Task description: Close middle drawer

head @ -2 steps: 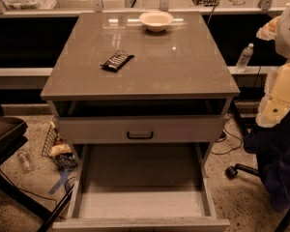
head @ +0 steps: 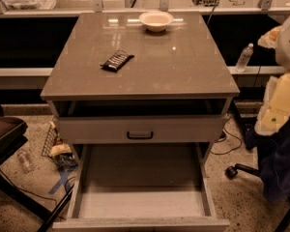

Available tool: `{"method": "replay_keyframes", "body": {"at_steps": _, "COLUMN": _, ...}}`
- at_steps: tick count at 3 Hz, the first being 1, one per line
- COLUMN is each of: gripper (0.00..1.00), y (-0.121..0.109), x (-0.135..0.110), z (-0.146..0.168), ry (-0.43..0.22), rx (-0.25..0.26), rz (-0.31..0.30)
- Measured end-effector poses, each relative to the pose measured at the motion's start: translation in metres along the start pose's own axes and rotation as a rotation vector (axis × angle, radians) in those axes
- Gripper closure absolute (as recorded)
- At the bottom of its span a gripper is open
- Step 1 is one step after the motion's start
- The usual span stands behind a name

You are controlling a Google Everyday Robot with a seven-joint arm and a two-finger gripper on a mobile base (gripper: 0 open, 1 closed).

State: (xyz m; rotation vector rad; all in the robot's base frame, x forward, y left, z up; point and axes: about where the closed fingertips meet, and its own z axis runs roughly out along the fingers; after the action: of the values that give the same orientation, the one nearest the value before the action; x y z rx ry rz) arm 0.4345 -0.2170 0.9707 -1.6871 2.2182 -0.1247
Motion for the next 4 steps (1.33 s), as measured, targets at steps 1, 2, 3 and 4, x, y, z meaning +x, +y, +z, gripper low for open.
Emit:
{"method": "replay_keyframes", "body": {"at_steps": 1, "gripper": 0.0, "y": 0.027, "x": 0.021, "z": 0.022, "ry": -0.035, "rx": 0.03, "rz": 0.035}}
{"method": "replay_keyframes", "body": {"at_steps": 2, "gripper": 0.0, "y": 0.061, "x": 0.055, "z": 0.05, "ry": -0.091, "rx": 0.058, "rz": 0.093}}
{"method": "replay_keyframes", "body": {"at_steps": 3, "gripper": 0.0, "y": 0.114, "x": 0.104, "z": 0.131, "ry": -0.225, "rx": 0.05, "rz": 0.176}}
{"method": "replay_keyframes", "body": {"at_steps": 4, "gripper": 0.0, "y": 0.119, "x": 0.126, "z": 0.178, "ry": -0.27, "rx": 0.102, "rz": 0.156}}
